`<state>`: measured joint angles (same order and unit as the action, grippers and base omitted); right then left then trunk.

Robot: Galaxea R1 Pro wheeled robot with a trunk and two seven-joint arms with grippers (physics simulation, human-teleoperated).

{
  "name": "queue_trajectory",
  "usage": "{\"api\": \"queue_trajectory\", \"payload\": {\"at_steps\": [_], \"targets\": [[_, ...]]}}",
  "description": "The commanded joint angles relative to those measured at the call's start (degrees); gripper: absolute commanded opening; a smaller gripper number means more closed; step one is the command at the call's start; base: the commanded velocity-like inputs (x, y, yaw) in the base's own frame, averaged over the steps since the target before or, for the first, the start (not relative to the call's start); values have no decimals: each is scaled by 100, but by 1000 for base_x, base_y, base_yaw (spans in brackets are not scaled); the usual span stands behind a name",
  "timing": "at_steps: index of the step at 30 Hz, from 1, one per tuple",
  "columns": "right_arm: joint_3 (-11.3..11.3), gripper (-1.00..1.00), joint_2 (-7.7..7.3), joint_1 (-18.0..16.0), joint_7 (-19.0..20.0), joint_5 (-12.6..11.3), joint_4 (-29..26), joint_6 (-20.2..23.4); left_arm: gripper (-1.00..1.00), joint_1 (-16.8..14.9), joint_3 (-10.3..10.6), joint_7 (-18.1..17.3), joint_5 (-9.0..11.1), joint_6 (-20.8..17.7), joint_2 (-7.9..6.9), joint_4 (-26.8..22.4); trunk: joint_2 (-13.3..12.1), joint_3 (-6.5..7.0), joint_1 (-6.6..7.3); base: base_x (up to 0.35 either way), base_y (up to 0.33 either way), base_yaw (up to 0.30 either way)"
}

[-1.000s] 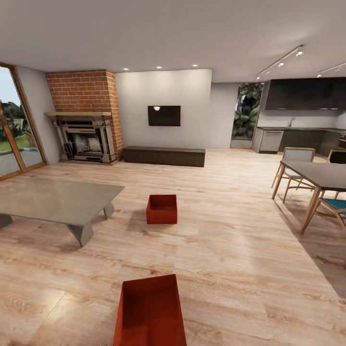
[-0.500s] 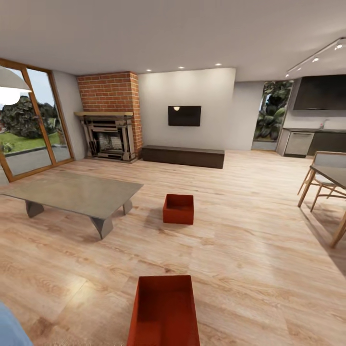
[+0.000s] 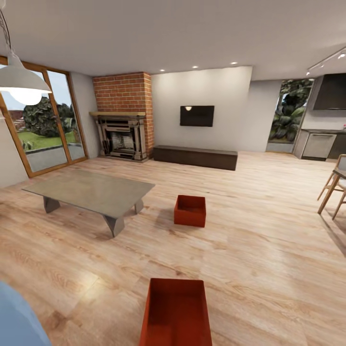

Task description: Move the two storage containers from the living room to the garage. In the garage, place one container on the floor and stack the other container on top of it (either order is fine).

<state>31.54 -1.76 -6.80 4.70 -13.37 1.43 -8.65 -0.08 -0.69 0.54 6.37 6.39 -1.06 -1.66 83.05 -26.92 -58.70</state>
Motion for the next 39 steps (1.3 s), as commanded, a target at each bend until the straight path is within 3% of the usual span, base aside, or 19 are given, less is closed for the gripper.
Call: {"api": "queue_trajectory", "payload": {"at_steps": [1,17,39], "targets": [[36,100,1,-6,31,-61,15,-32,100,-1,-1,-1,48,11,1,-1,3,-5,-2,237,208,2],[36,100,4,-6,31,-69,15,-32,100,-1,-1,-1,44,11,4,-1,3,-5,-2,88,71,0],[36,100,1,-6,31,-69,15,-32,100,-1,-1,-1,48,11,5,-1,3,-5,-2,72,-51,0]]}}
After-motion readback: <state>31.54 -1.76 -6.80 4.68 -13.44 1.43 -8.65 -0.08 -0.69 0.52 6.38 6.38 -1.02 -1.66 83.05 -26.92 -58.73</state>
